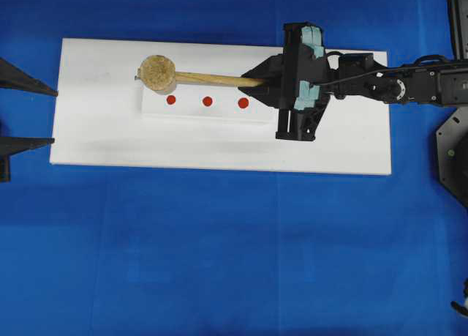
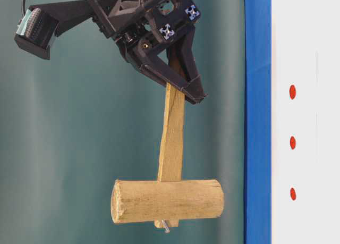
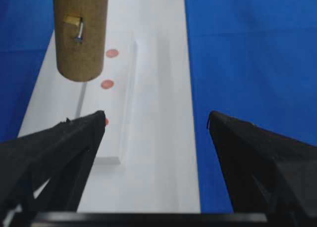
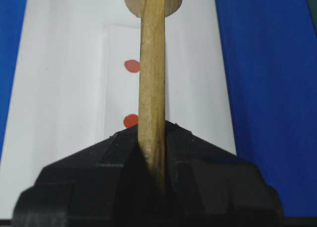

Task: Hit the mark with a hammer.
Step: 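Swing the mallet head down onto the left red dot with the right gripper, then raise the mallet head up and away from the dots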

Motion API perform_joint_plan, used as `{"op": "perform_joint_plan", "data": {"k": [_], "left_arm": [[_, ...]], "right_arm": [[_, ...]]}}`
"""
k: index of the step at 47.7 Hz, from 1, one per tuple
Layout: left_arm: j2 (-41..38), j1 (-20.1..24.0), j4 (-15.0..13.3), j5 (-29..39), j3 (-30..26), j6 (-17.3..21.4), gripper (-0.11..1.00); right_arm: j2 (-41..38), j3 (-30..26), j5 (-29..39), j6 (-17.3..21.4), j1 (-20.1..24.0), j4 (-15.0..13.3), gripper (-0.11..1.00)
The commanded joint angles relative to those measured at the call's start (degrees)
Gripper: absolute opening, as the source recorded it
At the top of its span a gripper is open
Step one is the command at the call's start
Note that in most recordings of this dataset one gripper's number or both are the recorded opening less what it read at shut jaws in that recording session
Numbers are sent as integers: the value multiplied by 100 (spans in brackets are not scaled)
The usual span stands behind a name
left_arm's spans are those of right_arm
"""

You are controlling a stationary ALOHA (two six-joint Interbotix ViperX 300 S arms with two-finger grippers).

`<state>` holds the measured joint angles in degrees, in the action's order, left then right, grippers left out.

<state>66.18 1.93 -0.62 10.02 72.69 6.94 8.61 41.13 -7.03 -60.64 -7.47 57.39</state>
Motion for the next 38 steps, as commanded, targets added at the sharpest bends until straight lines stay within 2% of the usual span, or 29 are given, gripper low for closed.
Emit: {"op": "perform_joint_plan", "data": {"k": [1, 7, 21, 27, 38], "left_arm": [[-62, 9, -9, -35, -62, -18, 82], [-62, 9, -9, -35, -62, -18, 82], [-62, 9, -9, -35, -18, -44, 82], [-53, 9, -9, -35, -18, -44, 82], [-62, 9, -9, -35, -9, -53, 82]], "right_arm": [[114, -141, -35, 9, -18, 9, 2], [-62, -141, -26, 18, -18, 62, 2], [-1292, -167, 308, 18, -18, 475, 2], [-1230, -167, 325, 9, -18, 501, 2], [-791, -149, -62, -18, -18, 492, 2]]}}
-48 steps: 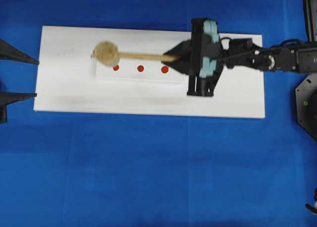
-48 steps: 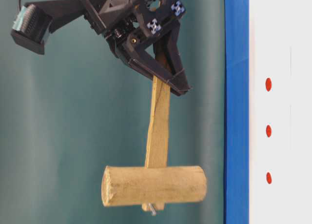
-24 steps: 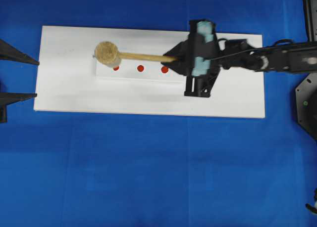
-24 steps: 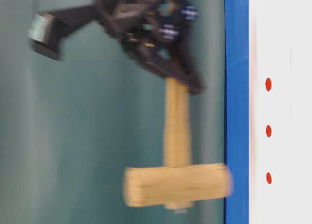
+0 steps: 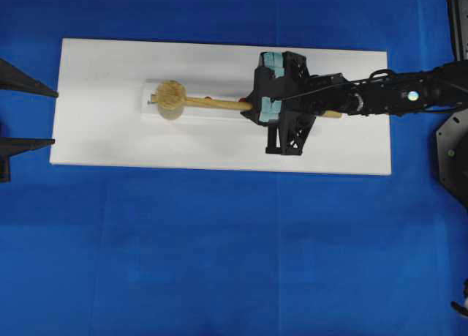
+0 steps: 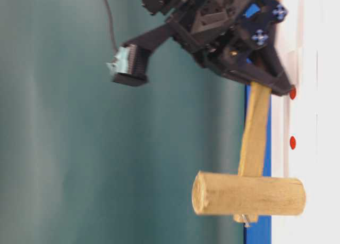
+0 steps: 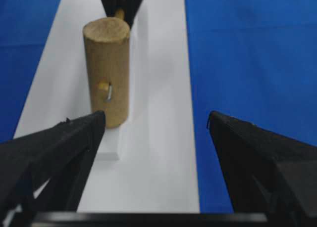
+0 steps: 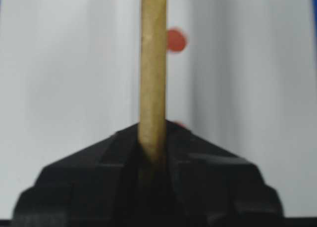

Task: Hit the mark with a hammer.
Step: 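Raise the mallet head up and away from the dots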

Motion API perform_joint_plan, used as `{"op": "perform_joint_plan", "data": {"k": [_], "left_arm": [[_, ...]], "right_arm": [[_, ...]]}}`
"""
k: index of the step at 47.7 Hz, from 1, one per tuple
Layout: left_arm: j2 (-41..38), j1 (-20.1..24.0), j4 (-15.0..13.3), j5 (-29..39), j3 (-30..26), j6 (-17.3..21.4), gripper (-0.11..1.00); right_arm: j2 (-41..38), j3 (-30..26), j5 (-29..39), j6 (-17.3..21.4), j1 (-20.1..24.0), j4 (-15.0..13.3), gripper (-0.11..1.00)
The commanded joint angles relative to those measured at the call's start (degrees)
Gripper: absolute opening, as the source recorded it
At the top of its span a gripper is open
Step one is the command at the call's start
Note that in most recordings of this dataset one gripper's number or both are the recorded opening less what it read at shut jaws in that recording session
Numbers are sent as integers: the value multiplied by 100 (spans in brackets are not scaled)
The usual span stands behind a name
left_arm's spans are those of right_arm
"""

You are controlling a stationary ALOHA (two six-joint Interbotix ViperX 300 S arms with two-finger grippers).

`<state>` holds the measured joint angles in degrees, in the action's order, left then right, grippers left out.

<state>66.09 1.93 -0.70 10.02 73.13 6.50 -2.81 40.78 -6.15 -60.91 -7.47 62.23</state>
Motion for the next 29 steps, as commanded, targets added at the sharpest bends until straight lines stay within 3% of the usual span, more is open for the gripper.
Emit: {"op": "perform_joint_plan", "data": {"k": [1, 13, 29], "left_arm": [[-53, 9, 0, -35, -53, -9, 82], [-62, 9, 0, -35, -53, -9, 82], [-53, 9, 0, -44, -44, -9, 82]], "right_arm": [[413, -114, -167, 0, -18, 0, 2], [1459, 123, -167, -35, 62, -70, 2], [2461, 905, -369, 18, 79, -53, 2]]}}
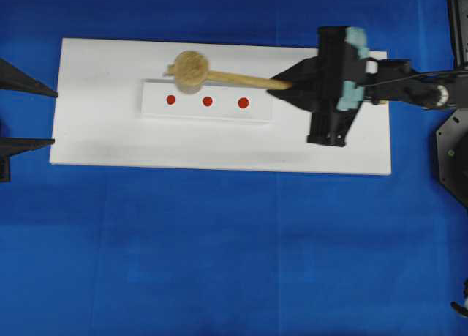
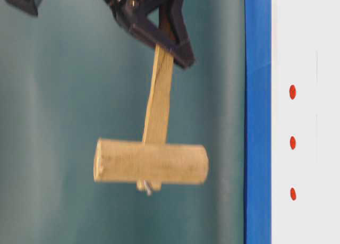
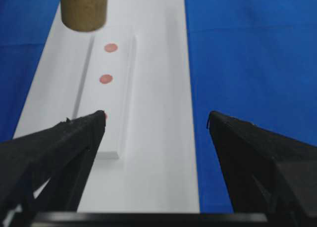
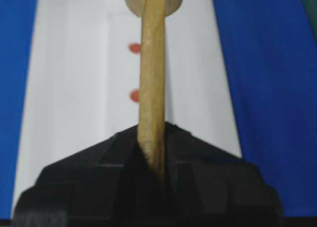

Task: Hit the mark with a hammer.
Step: 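Raise the mallet head up and away from the dots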

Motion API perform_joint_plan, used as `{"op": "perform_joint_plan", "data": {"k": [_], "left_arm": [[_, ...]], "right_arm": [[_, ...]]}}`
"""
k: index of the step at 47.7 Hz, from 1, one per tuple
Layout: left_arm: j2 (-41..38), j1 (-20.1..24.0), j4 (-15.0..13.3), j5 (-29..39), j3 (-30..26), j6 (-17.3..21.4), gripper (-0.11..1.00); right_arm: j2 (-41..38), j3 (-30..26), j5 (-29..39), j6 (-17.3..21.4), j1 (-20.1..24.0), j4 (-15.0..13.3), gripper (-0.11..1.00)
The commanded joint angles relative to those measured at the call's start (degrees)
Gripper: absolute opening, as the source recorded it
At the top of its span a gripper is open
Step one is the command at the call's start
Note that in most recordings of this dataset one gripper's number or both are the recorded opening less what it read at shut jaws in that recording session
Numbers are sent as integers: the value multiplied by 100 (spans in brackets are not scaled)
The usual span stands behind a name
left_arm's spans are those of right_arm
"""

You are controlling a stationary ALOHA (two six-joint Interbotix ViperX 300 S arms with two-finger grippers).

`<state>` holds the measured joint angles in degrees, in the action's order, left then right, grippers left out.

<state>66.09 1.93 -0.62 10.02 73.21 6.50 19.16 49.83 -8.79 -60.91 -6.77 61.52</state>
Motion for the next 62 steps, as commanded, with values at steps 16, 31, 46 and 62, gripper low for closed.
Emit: {"op": "perform_joint_plan", "data": {"k": [16, 31, 46, 62], "left_arm": [[-53, 9, -9, -44, -53, -9, 82], [-53, 9, -9, -53, -53, -18, 82], [-53, 9, -9, -44, -53, -79, 82], [-53, 9, -9, -44, -35, -79, 82]], "right_arm": [[-237, 88, -105, 44, 9, 132, 2], [-1652, 114, -114, 53, 9, 703, 2], [-457, 220, -105, -26, 35, 598, 2], [1178, 844, -88, -9, 62, 466, 2]]}}
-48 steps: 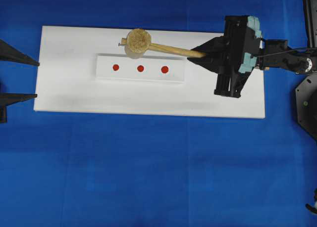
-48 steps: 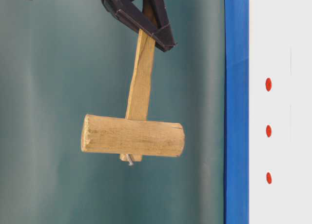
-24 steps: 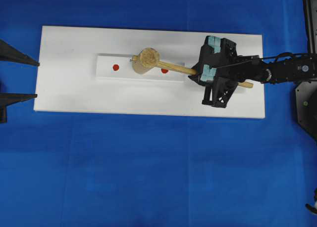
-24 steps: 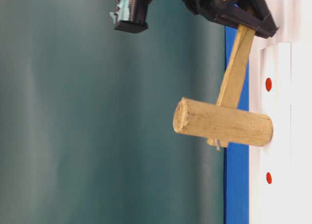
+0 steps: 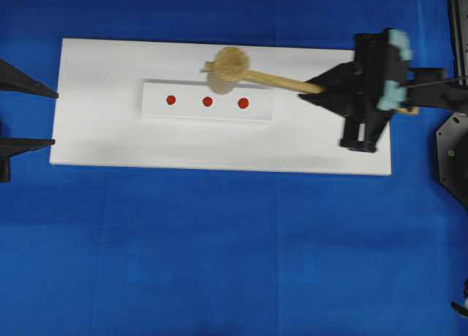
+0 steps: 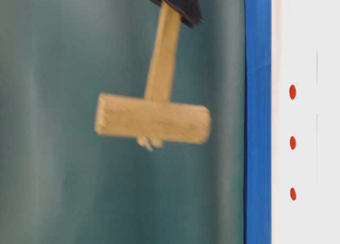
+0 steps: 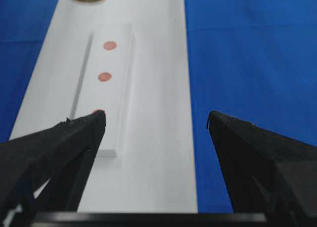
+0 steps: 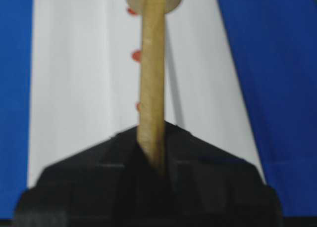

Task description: Hit the mark with a hammer.

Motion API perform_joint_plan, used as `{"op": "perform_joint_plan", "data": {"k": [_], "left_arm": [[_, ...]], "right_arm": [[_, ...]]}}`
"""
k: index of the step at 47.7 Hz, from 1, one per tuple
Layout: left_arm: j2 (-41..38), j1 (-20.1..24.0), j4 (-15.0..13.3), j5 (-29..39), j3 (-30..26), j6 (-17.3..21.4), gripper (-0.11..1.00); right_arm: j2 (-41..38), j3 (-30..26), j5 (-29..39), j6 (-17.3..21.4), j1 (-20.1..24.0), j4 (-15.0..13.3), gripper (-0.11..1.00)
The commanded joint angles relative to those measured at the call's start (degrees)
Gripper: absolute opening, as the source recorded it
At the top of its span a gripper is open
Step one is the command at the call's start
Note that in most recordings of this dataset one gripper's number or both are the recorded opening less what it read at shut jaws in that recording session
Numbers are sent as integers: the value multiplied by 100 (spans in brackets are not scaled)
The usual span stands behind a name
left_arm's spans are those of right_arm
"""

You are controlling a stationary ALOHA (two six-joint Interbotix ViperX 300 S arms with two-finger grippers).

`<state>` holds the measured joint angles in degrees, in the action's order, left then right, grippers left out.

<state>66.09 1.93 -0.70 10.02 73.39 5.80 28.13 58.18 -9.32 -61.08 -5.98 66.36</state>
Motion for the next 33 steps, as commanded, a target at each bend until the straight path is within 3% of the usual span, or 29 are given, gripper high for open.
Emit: {"op": "perform_joint_plan", "data": {"k": [1, 12, 19, 33], "left_arm": [[-53, 9, 0, -44, -53, -9, 82], [-53, 9, 0, -44, -53, -9, 82], [-44, 9, 0, -44, -53, -9, 82], [-53, 9, -9, -44, -44, -18, 82]], "right_arm": [[334, 26, -35, 9, -9, -18, 2], [519, 185, -44, 9, -9, -9, 2], [132, 237, 0, 62, -18, 35, 2], [-1635, 334, 18, 88, -9, 686, 2]]}}
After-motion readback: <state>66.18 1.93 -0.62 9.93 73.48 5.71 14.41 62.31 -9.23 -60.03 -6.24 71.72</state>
